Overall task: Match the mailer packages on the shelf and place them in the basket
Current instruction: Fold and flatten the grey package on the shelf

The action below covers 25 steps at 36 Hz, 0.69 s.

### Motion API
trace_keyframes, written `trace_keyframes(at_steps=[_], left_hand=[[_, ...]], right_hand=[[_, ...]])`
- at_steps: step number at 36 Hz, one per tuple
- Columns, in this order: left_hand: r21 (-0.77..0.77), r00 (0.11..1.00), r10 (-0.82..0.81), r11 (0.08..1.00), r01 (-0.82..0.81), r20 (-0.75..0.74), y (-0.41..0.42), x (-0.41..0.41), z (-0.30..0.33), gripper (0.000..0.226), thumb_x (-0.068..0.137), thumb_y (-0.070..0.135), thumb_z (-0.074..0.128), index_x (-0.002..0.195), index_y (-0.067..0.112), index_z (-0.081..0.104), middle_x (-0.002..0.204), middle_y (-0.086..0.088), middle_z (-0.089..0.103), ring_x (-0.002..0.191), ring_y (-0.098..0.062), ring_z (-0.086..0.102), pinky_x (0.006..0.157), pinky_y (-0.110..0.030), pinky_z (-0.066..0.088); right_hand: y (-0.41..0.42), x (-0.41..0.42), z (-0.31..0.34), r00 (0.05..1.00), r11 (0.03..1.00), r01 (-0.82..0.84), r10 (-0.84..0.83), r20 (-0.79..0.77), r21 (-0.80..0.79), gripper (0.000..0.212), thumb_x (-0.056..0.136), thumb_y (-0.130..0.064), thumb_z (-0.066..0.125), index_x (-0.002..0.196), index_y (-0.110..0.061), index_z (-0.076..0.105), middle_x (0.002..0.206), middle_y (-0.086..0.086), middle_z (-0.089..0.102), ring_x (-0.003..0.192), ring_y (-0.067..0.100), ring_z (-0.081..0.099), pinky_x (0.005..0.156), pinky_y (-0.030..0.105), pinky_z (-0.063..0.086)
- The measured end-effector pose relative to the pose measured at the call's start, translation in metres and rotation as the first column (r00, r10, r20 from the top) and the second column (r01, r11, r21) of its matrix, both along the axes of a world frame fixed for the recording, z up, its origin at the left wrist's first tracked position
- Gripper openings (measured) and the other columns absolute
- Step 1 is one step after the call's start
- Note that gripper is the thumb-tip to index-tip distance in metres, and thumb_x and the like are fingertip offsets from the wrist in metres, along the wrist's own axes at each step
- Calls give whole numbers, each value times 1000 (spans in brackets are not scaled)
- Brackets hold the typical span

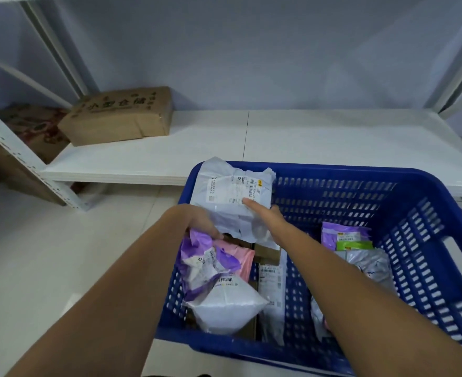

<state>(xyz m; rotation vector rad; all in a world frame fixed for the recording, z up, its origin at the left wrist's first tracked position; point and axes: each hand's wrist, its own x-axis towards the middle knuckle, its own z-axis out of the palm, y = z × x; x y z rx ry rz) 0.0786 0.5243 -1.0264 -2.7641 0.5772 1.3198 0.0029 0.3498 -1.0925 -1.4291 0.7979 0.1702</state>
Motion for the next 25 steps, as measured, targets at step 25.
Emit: trace_keyframes(at_steps=[25], left_hand=[[109,989,-110,989,99,103,7,-1,19,36,79,21,76,113,12,68,103,-4,66,86,-18,58,79,-28,52]], right_hand=[[-4,-19,25,988,989,74,-91,127,129,115,64,-61,79,150,-8,23,151,8,33,134,28,39,100,43,36]])
